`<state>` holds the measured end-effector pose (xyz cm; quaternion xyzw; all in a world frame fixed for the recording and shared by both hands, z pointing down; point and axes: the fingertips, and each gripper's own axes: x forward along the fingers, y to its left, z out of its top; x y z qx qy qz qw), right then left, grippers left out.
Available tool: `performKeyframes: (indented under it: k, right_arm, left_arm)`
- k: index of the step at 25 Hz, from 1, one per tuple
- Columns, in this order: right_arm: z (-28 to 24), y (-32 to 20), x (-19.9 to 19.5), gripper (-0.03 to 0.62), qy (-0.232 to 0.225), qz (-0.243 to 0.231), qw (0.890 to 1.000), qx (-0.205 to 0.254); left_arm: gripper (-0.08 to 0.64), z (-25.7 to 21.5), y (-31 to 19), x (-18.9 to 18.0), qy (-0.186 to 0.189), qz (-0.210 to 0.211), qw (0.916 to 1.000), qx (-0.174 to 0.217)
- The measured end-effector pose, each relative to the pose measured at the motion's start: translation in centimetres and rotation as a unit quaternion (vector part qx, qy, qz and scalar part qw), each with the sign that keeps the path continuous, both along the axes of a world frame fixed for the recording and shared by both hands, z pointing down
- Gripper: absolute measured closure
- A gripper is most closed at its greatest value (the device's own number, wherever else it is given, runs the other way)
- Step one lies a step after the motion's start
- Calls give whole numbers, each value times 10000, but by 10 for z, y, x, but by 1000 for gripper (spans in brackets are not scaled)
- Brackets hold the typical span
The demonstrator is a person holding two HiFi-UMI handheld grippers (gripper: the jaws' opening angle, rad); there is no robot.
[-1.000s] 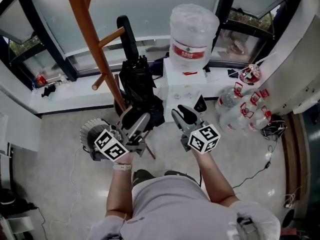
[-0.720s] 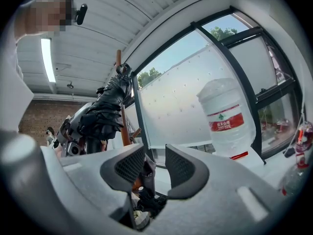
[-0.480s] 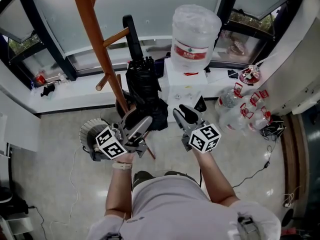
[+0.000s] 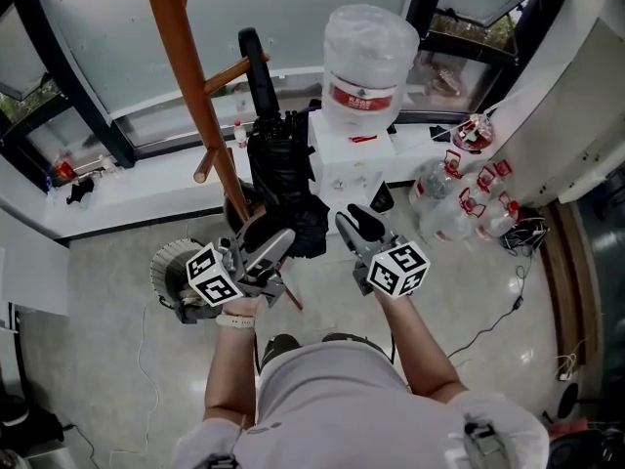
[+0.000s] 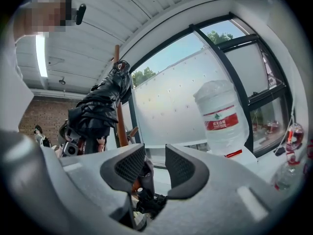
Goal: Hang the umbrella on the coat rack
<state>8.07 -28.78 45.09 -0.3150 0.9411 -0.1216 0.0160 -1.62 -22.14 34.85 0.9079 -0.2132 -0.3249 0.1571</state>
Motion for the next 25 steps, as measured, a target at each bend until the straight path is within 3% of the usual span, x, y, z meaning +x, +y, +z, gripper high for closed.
performKeyframes:
  k: [12,25]
  right_arm:
    - [9,0,2,468,64,229,9996,-122]
    - [21,-1,-10,468,135,120,9993,-324]
  left_arm:
    - [341,8,-3,-4,61,337,9994,-32]
    - [339,22,-3,-9,2,331,9993,-142]
